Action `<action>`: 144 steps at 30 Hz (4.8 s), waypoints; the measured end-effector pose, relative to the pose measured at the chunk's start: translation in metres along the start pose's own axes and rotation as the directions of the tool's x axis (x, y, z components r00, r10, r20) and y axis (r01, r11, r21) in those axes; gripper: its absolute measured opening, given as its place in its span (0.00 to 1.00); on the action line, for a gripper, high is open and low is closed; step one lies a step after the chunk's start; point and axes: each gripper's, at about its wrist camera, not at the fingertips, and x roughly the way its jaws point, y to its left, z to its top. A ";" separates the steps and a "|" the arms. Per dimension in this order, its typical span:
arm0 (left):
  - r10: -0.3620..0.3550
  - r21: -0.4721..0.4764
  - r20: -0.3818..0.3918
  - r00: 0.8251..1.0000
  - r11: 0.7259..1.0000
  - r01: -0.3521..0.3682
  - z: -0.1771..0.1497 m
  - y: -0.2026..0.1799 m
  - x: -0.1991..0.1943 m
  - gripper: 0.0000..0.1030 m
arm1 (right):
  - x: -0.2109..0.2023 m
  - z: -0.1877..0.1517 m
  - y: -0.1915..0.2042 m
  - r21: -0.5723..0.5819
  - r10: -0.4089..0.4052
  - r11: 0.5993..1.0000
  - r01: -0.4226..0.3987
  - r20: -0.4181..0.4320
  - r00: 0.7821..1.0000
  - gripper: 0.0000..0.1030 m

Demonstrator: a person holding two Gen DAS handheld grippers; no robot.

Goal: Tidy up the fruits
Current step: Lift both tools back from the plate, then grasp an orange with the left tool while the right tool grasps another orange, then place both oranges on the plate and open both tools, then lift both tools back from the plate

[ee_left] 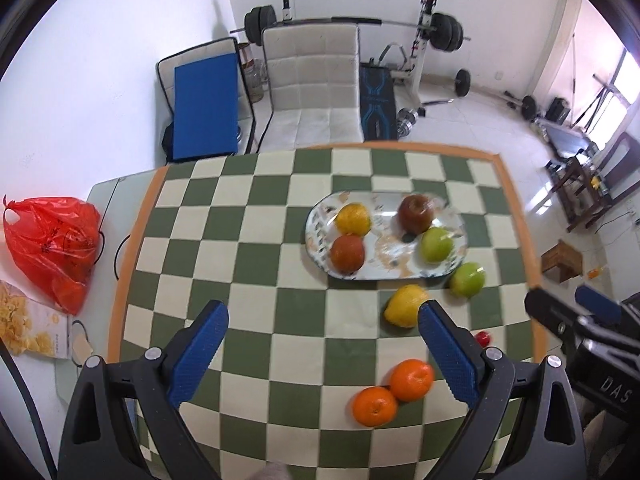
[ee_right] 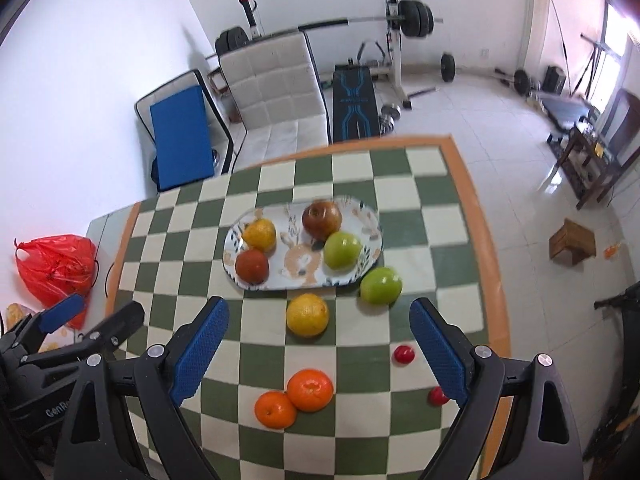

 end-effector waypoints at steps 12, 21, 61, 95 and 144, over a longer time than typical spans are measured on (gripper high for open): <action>0.100 0.004 -0.343 0.934 0.994 -0.105 -0.067 0.020 0.131 1.00 | 0.197 -0.097 -0.017 0.196 0.143 0.979 -0.051 -0.491 0.860 0.86; 0.001 -0.009 -0.439 0.899 1.000 -0.006 -0.093 -0.001 0.151 1.00 | 0.208 -0.124 -0.028 0.109 0.068 0.994 -0.016 -0.494 0.867 0.65; -0.189 0.028 -0.479 0.857 0.973 0.230 -0.097 -0.060 0.152 0.59 | 0.183 -0.117 -0.084 0.154 0.052 0.988 0.024 -0.469 0.882 0.65; -0.146 0.036 -0.575 0.805 0.978 0.203 0.155 -0.063 0.269 0.85 | 0.282 0.051 -0.011 0.330 0.236 0.937 -0.116 -0.352 0.906 0.81; -0.048 0.021 0.065 0.997 0.999 0.047 0.000 -0.014 -0.037 0.86 | -0.036 -0.007 -0.003 -0.078 -0.052 0.995 0.062 0.125 0.991 0.91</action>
